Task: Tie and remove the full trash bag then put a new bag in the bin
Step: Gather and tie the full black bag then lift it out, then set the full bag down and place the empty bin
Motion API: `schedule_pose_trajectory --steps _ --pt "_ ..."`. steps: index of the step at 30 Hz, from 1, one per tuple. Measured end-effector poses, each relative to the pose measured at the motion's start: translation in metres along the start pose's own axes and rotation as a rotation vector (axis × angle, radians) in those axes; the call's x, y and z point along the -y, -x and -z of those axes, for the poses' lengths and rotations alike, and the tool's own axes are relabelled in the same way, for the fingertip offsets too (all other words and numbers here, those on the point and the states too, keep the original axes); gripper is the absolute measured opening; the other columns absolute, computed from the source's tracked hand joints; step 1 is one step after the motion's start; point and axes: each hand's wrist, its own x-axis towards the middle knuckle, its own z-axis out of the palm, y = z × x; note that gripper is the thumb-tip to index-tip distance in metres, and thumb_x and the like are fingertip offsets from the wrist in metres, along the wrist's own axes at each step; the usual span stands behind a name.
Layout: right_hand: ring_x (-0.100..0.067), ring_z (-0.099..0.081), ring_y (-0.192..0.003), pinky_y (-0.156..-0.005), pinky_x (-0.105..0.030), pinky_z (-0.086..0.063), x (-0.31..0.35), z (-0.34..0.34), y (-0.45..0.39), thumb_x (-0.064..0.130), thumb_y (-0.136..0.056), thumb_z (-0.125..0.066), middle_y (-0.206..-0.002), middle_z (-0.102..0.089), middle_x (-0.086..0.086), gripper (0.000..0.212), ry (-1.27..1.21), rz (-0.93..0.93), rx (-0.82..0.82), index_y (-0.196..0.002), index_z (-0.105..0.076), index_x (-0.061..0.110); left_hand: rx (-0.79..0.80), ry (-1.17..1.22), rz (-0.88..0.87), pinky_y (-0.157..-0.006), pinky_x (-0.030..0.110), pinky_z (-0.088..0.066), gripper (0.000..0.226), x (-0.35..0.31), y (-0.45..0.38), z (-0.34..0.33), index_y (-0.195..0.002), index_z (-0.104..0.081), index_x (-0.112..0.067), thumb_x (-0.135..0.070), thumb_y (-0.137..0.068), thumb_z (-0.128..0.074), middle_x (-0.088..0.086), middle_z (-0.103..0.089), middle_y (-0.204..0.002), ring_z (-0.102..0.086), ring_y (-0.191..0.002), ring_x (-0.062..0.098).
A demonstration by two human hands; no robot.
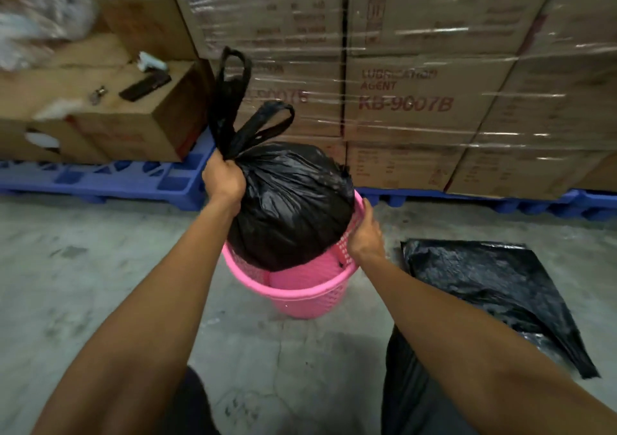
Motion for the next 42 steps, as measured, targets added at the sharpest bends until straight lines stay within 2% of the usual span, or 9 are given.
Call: schedule_pose_trajectory --steps 4,8,14,20,25,28,32,36,42 --pt "-0.039 -0.057 -0.117 -0.098 -0.056 -0.047 0.004 -0.002 0.0 0.015 -0.094 -0.036 -0.139 -0.05 -0.017 0.073 0.019 -0.041 0.007 -0.151 -0.004 0.048 -0.163 0.088 0.005 -0.099 0.039 -0.043 0.041 -0.032 -0.015 0.045 -0.137 -0.051 -0.008 -0.008 -0.101 -0.032 0.019 -0.059 -0.132 -0.055 -0.119 0.036" --pt "-0.044 -0.047 -0.129 -0.104 -0.056 -0.039 0.022 -0.003 0.014 0.022 -0.098 -0.038 -0.153 -0.031 -0.019 0.062 0.047 -0.159 -0.059 -0.153 -0.013 0.034 -0.364 0.014 -0.041 -0.106 0.046 -0.039 0.038 -0.051 -0.027 0.091 -0.136 -0.05 -0.004 -0.01 -0.103 -0.032 0.018 -0.057 -0.137 -0.051 -0.129 0.035" --pt "-0.045 -0.055 -0.118 -0.098 -0.057 -0.047 0.022 -0.017 0.015 0.017 -0.095 -0.042 -0.138 -0.047 -0.02 0.061 0.059 -0.197 -0.143 -0.15 -0.021 0.031 -0.475 0.022 -0.019 -0.109 0.039 -0.036 0.039 -0.036 -0.06 0.14 -0.139 -0.048 -0.004 -0.011 -0.104 -0.032 0.015 -0.053 -0.142 -0.048 -0.133 0.031" --pt "-0.045 -0.052 -0.123 -0.1 -0.055 -0.043 0.024 -0.024 0.016 0.014 -0.094 -0.042 -0.141 -0.044 -0.021 0.069 0.152 -0.203 -0.235 -0.153 -0.015 0.036 -0.262 -0.164 0.005 -0.107 0.048 -0.038 0.037 0.058 -0.091 0.14 -0.137 -0.047 0.001 -0.009 -0.103 -0.035 0.022 -0.048 -0.141 -0.046 -0.13 0.04" --pt "-0.044 -0.055 -0.119 -0.096 -0.05 -0.046 0.023 -0.029 0.02 0.011 -0.095 -0.043 -0.136 -0.049 -0.023 0.07 0.219 -0.224 -0.289 -0.154 -0.018 0.038 0.018 -0.284 0.194 -0.101 0.055 -0.045 0.036 0.177 -0.106 0.113 -0.127 -0.055 0.005 -0.011 -0.097 -0.042 0.031 -0.056 -0.13 -0.053 -0.118 0.049" --pt "-0.043 -0.056 -0.117 -0.096 -0.047 -0.047 0.017 -0.027 0.016 0.009 -0.094 -0.042 -0.135 -0.052 -0.023 0.069 0.2 -0.22 -0.319 -0.154 -0.023 0.04 0.08 -0.386 0.297 -0.101 0.056 -0.046 0.038 0.233 -0.097 0.104 -0.125 -0.055 0.009 -0.011 -0.094 -0.046 0.035 -0.055 -0.13 -0.054 -0.117 0.052" --pt "-0.044 -0.055 -0.119 -0.103 -0.047 -0.043 0.013 -0.025 0.011 0.011 -0.094 -0.039 -0.138 -0.051 -0.024 0.068 0.172 -0.217 -0.317 -0.152 -0.026 0.043 0.104 -0.397 0.335 -0.108 0.055 -0.038 0.046 0.24 -0.093 0.093 -0.138 -0.043 0.004 -0.011 -0.095 -0.047 0.032 -0.042 -0.144 -0.044 -0.129 0.051" --pt "-0.04 -0.058 -0.117 -0.105 -0.04 -0.042 0.002 -0.021 0.012 0.006 -0.092 -0.037 -0.138 -0.053 -0.022 0.068 0.088 -0.2 -0.307 -0.15 -0.034 0.042 0.125 -0.45 0.218 -0.112 0.062 -0.025 0.063 0.198 -0.089 0.062 -0.146 -0.028 -0.008 -0.019 -0.091 -0.057 0.024 -0.027 -0.154 -0.025 -0.142 0.042" --pt "-0.023 -0.058 -0.122 -0.107 -0.028 -0.038 -0.009 -0.007 0.036 0.005 -0.085 -0.052 -0.137 -0.06 -0.008 0.066 -0.055 -0.12 -0.315 -0.146 -0.047 0.03 0.263 -0.46 -0.288 -0.112 0.057 -0.026 0.051 0.117 -0.017 0.004 -0.135 -0.046 -0.018 -0.021 -0.084 -0.056 0.014 -0.039 -0.144 -0.036 -0.135 0.036"
